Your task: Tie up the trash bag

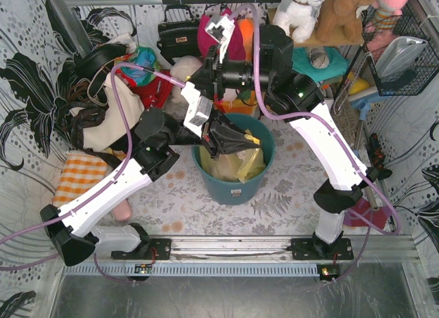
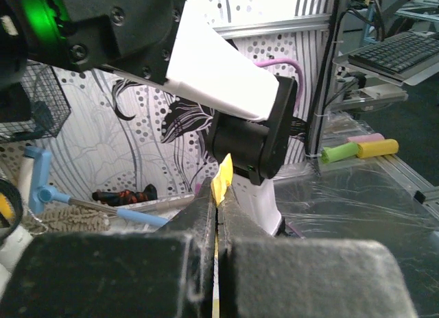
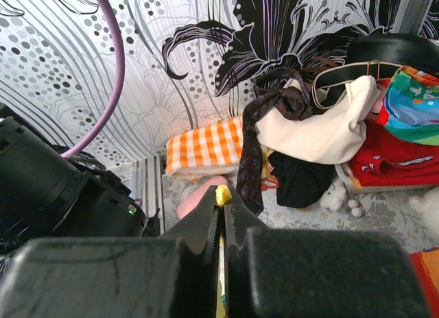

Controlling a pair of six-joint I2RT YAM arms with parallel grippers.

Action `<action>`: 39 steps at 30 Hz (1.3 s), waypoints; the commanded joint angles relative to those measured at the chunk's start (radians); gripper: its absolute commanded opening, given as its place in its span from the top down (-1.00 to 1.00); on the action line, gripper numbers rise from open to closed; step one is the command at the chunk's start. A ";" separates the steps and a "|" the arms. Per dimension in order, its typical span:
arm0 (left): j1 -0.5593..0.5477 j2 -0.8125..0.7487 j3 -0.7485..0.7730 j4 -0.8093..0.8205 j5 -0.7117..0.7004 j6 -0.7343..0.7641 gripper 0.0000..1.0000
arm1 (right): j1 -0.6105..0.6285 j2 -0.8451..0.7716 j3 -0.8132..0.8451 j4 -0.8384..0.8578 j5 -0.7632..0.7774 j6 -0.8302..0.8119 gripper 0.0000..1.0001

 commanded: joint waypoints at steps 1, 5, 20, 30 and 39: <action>0.000 0.014 0.059 0.050 -0.070 0.040 1.00 | 0.004 -0.047 0.032 0.091 0.000 0.036 1.00; 0.000 0.017 0.062 0.090 -0.157 0.056 1.00 | 0.005 -0.048 0.032 0.108 -0.012 0.054 1.00; 0.000 -0.065 -0.103 0.218 -0.342 0.064 1.00 | 0.004 -0.248 -0.251 0.159 0.265 0.048 1.00; 0.001 -0.147 -0.189 0.232 -0.415 0.074 1.00 | 0.004 -0.422 -0.491 0.230 0.417 0.138 1.00; 0.001 -0.189 -0.226 0.203 -0.436 0.087 1.00 | 0.004 -0.542 -0.658 0.248 0.512 0.222 0.91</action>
